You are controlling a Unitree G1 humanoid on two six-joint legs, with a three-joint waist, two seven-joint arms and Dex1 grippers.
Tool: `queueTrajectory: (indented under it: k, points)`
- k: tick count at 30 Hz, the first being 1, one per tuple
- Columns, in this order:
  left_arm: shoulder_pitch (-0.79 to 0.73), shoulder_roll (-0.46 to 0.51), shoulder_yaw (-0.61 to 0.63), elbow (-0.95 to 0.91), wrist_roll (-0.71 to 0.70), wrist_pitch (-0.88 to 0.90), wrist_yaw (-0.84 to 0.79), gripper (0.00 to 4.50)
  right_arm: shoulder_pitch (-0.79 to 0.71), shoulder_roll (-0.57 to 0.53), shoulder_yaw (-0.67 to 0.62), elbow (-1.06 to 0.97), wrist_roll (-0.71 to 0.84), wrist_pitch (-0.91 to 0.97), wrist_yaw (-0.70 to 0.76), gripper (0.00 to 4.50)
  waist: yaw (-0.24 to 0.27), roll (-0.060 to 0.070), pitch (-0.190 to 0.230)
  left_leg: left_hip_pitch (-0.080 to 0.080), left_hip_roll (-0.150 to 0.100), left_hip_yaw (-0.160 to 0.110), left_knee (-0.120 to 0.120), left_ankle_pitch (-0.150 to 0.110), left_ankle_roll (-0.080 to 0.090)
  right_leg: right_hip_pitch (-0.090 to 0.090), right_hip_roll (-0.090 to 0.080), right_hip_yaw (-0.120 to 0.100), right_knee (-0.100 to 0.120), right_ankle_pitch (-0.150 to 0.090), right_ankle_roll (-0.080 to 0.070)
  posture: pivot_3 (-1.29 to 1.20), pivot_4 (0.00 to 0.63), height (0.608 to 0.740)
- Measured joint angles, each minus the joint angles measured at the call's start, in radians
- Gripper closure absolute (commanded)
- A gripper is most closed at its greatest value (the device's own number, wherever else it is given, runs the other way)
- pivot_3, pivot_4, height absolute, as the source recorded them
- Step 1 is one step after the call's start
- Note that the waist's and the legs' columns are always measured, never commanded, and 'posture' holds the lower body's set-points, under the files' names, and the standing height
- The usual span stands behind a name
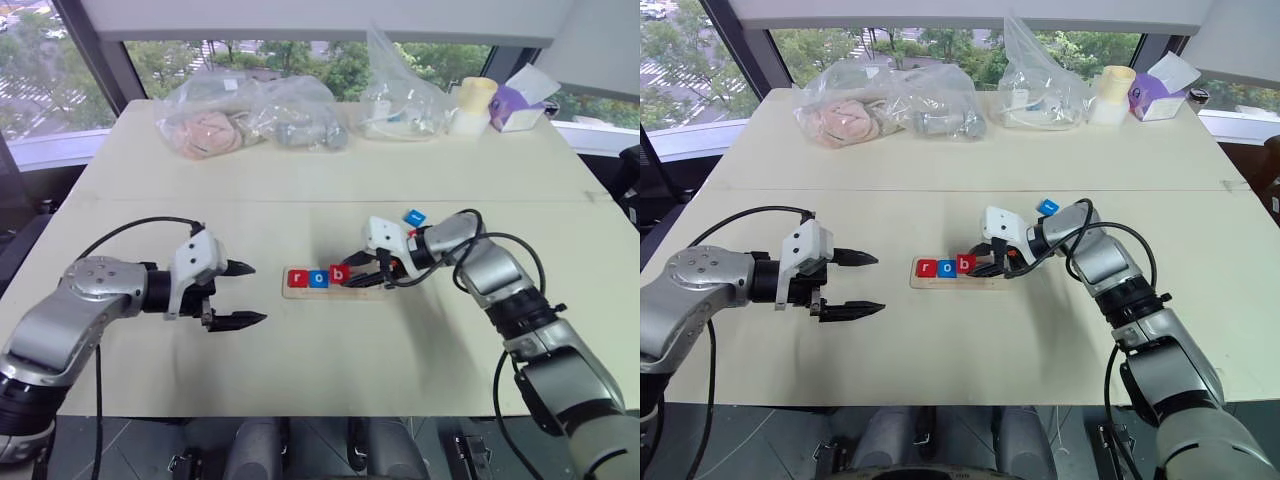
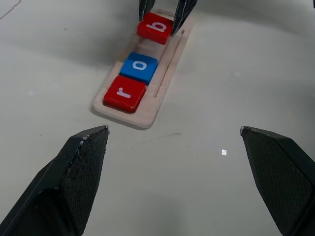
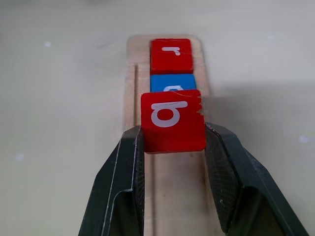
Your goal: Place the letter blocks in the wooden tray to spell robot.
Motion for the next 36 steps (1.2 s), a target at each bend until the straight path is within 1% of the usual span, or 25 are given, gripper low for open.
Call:
queueTrajectory:
  k: [10, 11, 12, 13, 14, 16, 17, 21, 26, 29, 31, 34, 36]
  points:
    - [0.015, -0.015, 0.006, -0.019, -0.01, 0.017, 0.038, 0.0, -0.021, 0.033, 0.021, 0.086, -0.051, -0.063, 0.025, 3.38, -0.001, 0.0, 0.0, 0.0, 0.0, 0.0, 0.0, 0.0, -0.001, 0.0, 0.0, 0.0, 0.0, 0.0, 0.0, 0.0, 0.15, 0.739]
    - [0.015, -0.017, 0.006, -0.019, -0.01, 0.017, 0.041, 0.0, -0.025, 0.041, 0.021, 0.094, -0.054, -0.064, 0.021, 2.58, -0.003, 0.0, 0.0, 0.0, 0.0, 0.0, 0.0, 0.0, -0.001, 0.0, 0.0, 0.0, 0.0, 0.0, 0.0, 0.0, 0.15, 0.739]
    - [0.014, -0.019, 0.006, -0.019, -0.01, 0.017, 0.043, 0.0, -0.027, 0.044, 0.021, 0.098, -0.056, -0.066, 0.019, 2.35, -0.003, 0.0, 0.0, 0.0, 0.0, 0.0, 0.0, 0.0, -0.001, 0.0, 0.0, 0.0, 0.001, 0.0, 0.0, 0.0, 0.15, 0.739]
    - [0.014, -0.022, 0.006, -0.019, -0.01, 0.017, 0.044, 0.0, -0.028, 0.046, 0.021, 0.1, -0.059, -0.069, 0.018, 1.8, -0.003, 0.0, 0.0, 0.0, 0.0, 0.0, 0.0, 0.0, -0.001, 0.0, 0.0, 0.0, 0.001, 0.0, 0.0, 0.0, 0.15, 0.739]
    - [0.014, -0.022, 0.006, -0.018, -0.01, 0.017, 0.045, 0.0, -0.028, 0.048, 0.021, 0.1, -0.061, -0.072, 0.017, 1.42, -0.004, 0.0, 0.0, 0.0, 0.0, 0.0, 0.0, 0.0, -0.001, 0.0, 0.0, 0.0, 0.001, 0.0, 0.0, 0.0, 0.15, 0.739]
    - [0.01, -0.023, 0.006, -0.017, -0.009, 0.017, 0.045, 0.0, -0.028, 0.051, 0.021, 0.101, -0.065, -0.073, 0.014, 0.43, -0.004, 0.0, 0.0, 0.0, 0.0, 0.0, 0.0, 0.001, -0.001, 0.0, 0.0, 0.0, 0.001, 0.0, 0.0, 0.0, 0.15, 0.739]
    - [0.009, -0.024, 0.006, -0.016, -0.009, 0.016, 0.045, 0.0, -0.028, 0.052, 0.021, 0.1, -0.066, -0.073, 0.012, 0.03, -0.004, 0.0, 0.0, 0.0, 0.0, 0.0, 0.0, 0.001, -0.001, 0.0, 0.0, 0.0, 0.001, 0.0, 0.0, 0.0, 0.15, 0.739]
    - [0.009, -0.026, 0.006, -0.014, -0.009, 0.016, 0.045, 0.0, -0.027, 0.052, 0.014, 0.093, -0.069, -0.067, 0.006, 0.03, -0.01, 0.0, 0.0, 0.0, 0.0, 0.0, 0.0, 0.001, -0.001, 0.0, 0.0, 0.0, 0.001, 0.0, 0.0, 0.0, 0.15, 0.739]
    - [0.008, -0.029, 0.006, -0.014, -0.009, 0.016, 0.047, 0.0, -0.028, 0.022, -0.098, 0.004, -0.022, -0.013, -0.045, 0.03, -0.015, 0.0, 0.0, 0.0, 0.0, 0.0, 0.0, 0.001, -0.001, 0.0, 0.0, 0.0, 0.001, 0.0, 0.0, 0.0, 0.15, 0.739]
    - [0.007, -0.043, 0.009, -0.013, -0.01, 0.017, 0.06, 0.0, -0.02, 0.003, -0.156, -0.011, -0.03, -0.023, -0.138, 0.03, -0.015, 0.0, 0.0, 0.0, 0.0, 0.0, 0.0, 0.001, -0.001, 0.0, 0.0, 0.0, 0.001, 0.0, 0.0, 0.0, 0.15, 0.739]
    - [-0.011, -0.089, 0.023, -0.008, -0.01, 0.015, 0.097, 0.0, -0.002, 0.002, -0.221, 0.013, -0.034, -0.008, -0.252, 0.03, -0.011, 0.0, 0.0, 0.0, 0.0, 0.0, 0.0, 0.001, -0.002, 0.0, 0.0, 0.0, 0.001, 0.0, 0.0, 0.0, 0.15, 0.739]
    - [-0.048, -0.143, 0.047, 0.002, -0.017, 0.02, 0.157, 0.0, 0.028, 0.006, -0.359, 0.018, 0.003, 0.111, -0.413, 0.03, -0.011, 0.0, 0.0, 0.0, 0.0, 0.0, 0.0, 0.001, -0.002, 0.001, -0.001, 0.0, 0.001, 0.0, 0.0, 0.0, 0.15, 0.739]
    - [-0.059, -0.166, 0.066, -0.002, -0.033, 0.027, 0.185, 0.0, 0.072, 0.004, -0.444, -0.025, 0.033, 0.206, -0.496, 0.03, -0.013, -0.001, 0.0, 0.0, 0.0, 0.0, 0.0, 0.001, -0.002, 0.001, 0.0, 0.0, 0.001, 0.001, 0.002, 0.0, 0.15, 0.739]
